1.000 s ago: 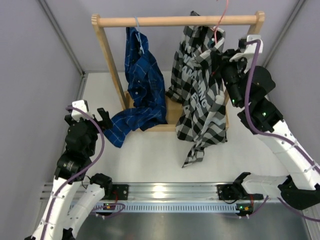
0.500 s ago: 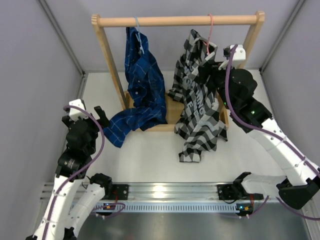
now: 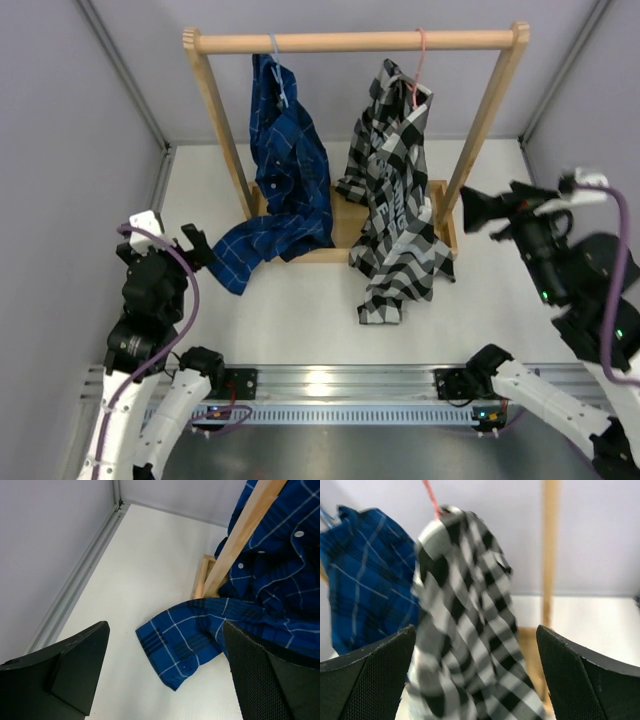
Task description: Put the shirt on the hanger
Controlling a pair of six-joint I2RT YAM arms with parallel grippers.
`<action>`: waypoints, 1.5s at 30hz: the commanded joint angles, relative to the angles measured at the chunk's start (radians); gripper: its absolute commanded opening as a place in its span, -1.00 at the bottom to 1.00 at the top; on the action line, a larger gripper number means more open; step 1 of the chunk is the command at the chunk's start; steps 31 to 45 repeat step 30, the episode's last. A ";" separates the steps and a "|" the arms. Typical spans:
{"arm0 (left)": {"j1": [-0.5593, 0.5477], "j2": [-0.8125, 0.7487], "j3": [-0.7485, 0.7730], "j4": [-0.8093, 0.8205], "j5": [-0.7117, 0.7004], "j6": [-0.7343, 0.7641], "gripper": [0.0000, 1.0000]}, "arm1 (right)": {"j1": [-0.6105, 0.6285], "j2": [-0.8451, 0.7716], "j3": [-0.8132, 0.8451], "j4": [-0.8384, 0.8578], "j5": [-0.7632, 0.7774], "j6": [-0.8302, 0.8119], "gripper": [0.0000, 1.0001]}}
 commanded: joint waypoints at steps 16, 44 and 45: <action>0.007 -0.143 -0.125 0.003 0.162 -0.029 0.96 | -0.011 -0.350 -0.333 -0.332 0.301 0.007 0.99; 0.007 -0.153 -0.130 0.006 0.171 -0.026 0.96 | -0.011 -0.333 -0.322 -0.335 0.306 0.004 0.99; 0.007 -0.153 -0.130 0.006 0.171 -0.026 0.96 | -0.011 -0.333 -0.322 -0.335 0.306 0.004 0.99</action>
